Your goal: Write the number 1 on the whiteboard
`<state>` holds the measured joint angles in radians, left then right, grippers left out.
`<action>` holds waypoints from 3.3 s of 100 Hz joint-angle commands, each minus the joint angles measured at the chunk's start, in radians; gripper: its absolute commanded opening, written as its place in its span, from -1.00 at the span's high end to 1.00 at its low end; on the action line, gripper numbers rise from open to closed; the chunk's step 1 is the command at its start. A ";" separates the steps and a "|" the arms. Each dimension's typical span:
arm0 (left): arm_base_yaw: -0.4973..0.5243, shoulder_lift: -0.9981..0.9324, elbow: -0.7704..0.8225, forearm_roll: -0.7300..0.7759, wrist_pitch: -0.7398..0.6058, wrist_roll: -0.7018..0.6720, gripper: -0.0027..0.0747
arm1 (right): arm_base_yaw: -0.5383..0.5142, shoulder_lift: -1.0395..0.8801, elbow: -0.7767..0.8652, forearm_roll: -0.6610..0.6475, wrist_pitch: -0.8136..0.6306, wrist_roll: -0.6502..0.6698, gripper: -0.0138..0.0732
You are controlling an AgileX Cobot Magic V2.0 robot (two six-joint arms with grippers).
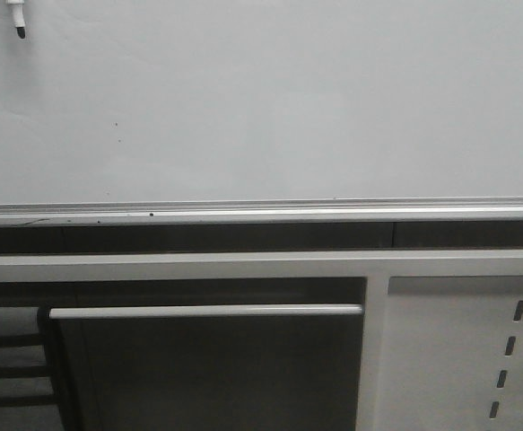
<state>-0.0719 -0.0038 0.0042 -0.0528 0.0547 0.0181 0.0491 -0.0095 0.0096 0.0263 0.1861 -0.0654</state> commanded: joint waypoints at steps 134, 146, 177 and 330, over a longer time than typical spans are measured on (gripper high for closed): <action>0.003 -0.022 0.033 -0.634 -0.098 -0.010 0.98 | -0.005 -0.017 0.023 0.649 -0.177 -0.001 0.83; 0.001 -0.018 -0.018 -0.693 -0.055 -0.003 0.98 | -0.005 -0.012 -0.030 0.676 -0.106 -0.001 0.82; 0.001 0.302 -0.407 -0.583 0.225 0.294 0.98 | -0.005 0.350 -0.352 0.518 0.163 -0.021 0.78; -0.094 1.031 -0.766 -1.666 0.346 1.501 -0.04 | 0.001 0.631 -0.607 0.551 0.293 -0.251 -0.15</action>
<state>-0.1580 1.0260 -0.7135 -1.6706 0.3811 1.5008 0.0491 0.6080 -0.5596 0.5556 0.5441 -0.3021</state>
